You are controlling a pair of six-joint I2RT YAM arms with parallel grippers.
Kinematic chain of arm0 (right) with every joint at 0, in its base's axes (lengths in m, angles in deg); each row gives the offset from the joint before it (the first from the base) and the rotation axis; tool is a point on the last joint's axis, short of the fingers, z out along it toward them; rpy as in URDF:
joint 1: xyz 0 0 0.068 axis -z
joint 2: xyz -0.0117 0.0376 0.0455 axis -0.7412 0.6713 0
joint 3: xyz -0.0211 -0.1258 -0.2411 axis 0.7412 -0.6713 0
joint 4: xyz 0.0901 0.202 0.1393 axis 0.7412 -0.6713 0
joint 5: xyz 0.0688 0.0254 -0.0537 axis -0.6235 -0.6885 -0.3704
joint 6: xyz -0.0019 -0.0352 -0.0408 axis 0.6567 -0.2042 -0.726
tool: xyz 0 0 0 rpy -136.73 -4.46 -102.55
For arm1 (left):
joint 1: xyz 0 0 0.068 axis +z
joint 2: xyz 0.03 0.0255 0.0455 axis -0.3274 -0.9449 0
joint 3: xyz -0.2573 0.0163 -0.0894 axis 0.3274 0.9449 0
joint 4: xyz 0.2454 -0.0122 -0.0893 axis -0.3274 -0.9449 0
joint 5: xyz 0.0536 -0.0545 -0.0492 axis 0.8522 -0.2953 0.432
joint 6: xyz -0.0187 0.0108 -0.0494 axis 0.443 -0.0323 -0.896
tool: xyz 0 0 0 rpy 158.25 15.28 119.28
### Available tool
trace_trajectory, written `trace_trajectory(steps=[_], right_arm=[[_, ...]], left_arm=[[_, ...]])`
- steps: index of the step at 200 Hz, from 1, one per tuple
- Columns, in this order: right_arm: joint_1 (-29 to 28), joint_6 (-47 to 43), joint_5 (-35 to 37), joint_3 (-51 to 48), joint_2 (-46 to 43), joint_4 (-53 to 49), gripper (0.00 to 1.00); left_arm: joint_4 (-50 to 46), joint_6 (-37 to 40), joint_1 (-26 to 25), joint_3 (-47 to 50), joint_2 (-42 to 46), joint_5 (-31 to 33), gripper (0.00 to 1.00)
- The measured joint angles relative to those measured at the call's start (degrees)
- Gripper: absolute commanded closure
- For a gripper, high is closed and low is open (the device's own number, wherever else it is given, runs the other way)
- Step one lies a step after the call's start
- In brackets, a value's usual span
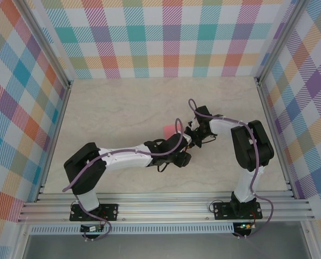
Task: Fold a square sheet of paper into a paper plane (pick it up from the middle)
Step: Third fold the triangle at the center of the table.
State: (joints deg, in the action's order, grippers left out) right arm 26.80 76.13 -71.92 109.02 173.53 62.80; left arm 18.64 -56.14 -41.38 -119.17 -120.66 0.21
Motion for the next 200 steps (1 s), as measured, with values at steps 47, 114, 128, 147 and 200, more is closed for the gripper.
trace_trajectory(steps=[47,114,128,147,200], right_arm=[[0.0,0.0,-0.4,0.0,0.5,0.0,0.92],[0.1,-0.1,-0.4,0.3,0.5,-0.5,0.9],[0.1,-0.2,-0.4,0.3,0.5,-0.6,0.89],[0.3,-0.2,-0.4,0.3,0.5,-0.8,0.89],[0.7,-0.5,-0.2,0.3,0.5,-1.7,0.77]], left_arm=[[-2.3,3.9,-1.6,-1.9,-3.6,7.9,0.49],[-2.9,6.4,-1.7,-3.2,-3.9,11.1,0.76],[-3.1,6.7,-1.7,-3.2,-3.9,11.4,0.82],[-3.5,6.6,-1.7,-3.2,-3.9,11.8,0.88],[-3.4,6.7,-1.6,-3.2,-3.9,11.7,1.0]])
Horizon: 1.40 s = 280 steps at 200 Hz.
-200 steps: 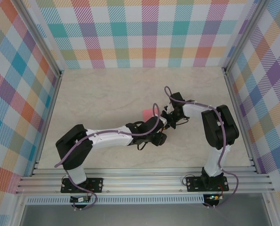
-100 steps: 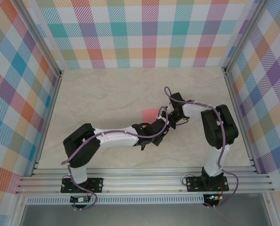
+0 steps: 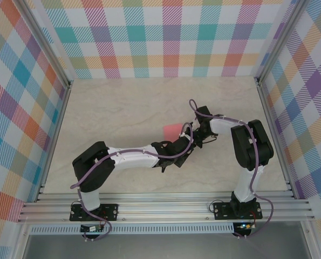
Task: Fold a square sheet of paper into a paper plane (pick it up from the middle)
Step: Third fold the triangle at the center of the table.
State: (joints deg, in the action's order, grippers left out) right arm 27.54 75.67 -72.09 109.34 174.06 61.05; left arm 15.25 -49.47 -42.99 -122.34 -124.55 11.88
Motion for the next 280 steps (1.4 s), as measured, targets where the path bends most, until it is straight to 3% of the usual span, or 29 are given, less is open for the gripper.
trace_trajectory(steps=[33,56,72,100,121,184,280], right_arm=[[1.0,-1.4,1.3,0.3,-0.2,-1.6,0.57],[2.9,-2.8,3.0,0.4,-1.9,-3.0,0.53],[4.0,-3.8,3.7,0.8,-3.4,-3.6,0.57],[4.9,-5.7,2.7,2.8,-4.5,-2.9,0.75],[4.6,-5.9,0.0,3.8,-4.3,-1.4,0.81],[2.8,-7.1,-4.2,11.1,5.0,-1.1,0.83],[1.9,-11.1,-1.0,17.1,13.9,-4.9,0.85]], left_arm=[[1.8,-0.3,1.5,2.3,0.9,-3.5,1.0],[2.6,-1.0,4.0,4.8,3.1,-7.7,1.0],[3.0,-1.6,6.4,5.9,4.5,-11.4,1.0],[3.5,-2.2,9.4,6.1,5.3,-17.8,1.0],[4.1,-2.8,10.6,6.1,5.3,-22.1,1.0],[4.3,-3.5,13.1,6.1,5.2,-28.8,1.0],[2.8,-3.5,15.0,5.9,3.7,-31.5,1.0]])
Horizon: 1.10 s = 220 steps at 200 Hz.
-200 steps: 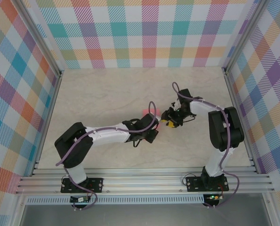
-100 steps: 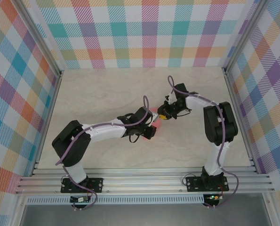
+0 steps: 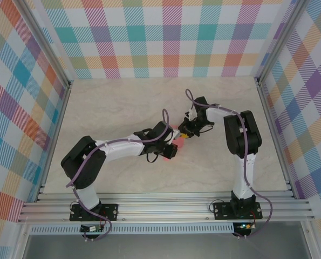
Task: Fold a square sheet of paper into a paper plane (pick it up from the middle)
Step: Third fold the triangle at the center of the table.
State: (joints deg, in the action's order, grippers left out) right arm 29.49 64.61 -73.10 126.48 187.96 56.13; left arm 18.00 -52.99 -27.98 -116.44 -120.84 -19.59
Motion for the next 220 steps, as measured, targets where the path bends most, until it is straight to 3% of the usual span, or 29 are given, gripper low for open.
trace_trajectory(steps=[80,220], right_arm=[[-0.5,-2.6,2.1,0.7,0.1,-0.9,0.86],[-0.6,-3.0,2.4,0.9,0.1,-1.2,0.84]], left_arm=[[-5.3,-1.1,3.3,-4.7,-4.5,0.6,1.0],[-12.0,-0.9,4.2,-10.1,-9.2,9.6,1.0]])
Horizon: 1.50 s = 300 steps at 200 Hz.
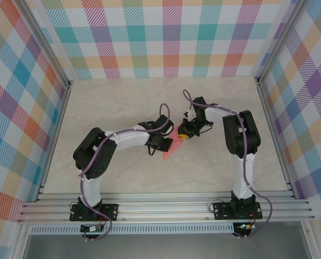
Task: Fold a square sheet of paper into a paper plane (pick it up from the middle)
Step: Third fold the triangle at the center of the table.
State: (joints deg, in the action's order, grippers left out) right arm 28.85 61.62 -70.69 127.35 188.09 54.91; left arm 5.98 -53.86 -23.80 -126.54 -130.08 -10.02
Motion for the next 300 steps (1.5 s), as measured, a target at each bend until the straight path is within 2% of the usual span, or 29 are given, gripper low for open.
trace_trajectory(steps=[300], right_arm=[[-0.2,-0.4,0.4,0.3,0.0,-0.4,0.84]], left_arm=[[-0.7,0.0,0.1,-0.7,-1.0,1.4,1.0]])
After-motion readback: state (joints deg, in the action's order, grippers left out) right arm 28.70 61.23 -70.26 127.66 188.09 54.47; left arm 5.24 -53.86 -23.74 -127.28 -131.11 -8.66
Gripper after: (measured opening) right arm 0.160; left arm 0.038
